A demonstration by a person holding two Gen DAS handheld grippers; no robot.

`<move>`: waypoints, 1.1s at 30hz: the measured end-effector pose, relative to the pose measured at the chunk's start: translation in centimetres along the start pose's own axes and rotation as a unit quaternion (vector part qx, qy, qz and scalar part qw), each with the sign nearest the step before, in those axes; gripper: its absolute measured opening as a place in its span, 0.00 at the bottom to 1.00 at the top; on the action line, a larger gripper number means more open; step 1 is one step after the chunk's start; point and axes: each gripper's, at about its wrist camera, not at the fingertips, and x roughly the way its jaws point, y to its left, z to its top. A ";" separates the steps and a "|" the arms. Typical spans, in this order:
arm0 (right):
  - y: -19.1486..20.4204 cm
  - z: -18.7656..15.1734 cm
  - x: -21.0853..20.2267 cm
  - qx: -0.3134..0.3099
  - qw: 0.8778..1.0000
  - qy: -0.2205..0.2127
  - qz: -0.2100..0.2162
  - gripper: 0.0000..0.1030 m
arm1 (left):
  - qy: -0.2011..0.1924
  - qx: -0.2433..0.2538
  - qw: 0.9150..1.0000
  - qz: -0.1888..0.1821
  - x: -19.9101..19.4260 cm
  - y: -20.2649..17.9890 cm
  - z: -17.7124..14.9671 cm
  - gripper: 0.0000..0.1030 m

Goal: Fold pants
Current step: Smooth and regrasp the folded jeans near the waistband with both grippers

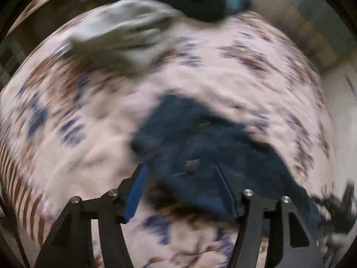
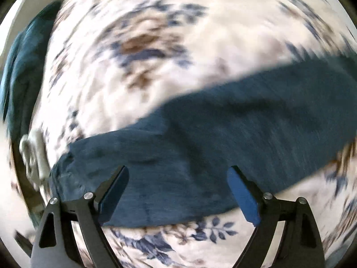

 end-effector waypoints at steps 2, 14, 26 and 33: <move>2.2 2.0 -0.4 -0.061 0.998 0.000 -0.003 0.89 | -0.010 0.043 0.999 -0.010 2.0 -3.4 1.8 0.59; 3.5 10.0 6.6 -0.175 0.973 0.112 -0.098 0.82 | 0.079 0.052 0.996 -0.006 15.1 -0.5 5.6 0.34; 17.6 5.6 8.4 -0.380 0.916 0.130 0.010 0.41 | 0.099 0.031 0.994 -0.031 14.9 1.2 6.2 0.24; 14.7 8.3 7.7 -0.318 0.942 0.095 -0.042 0.01 | 0.111 0.016 0.992 -0.050 15.1 1.3 6.7 0.24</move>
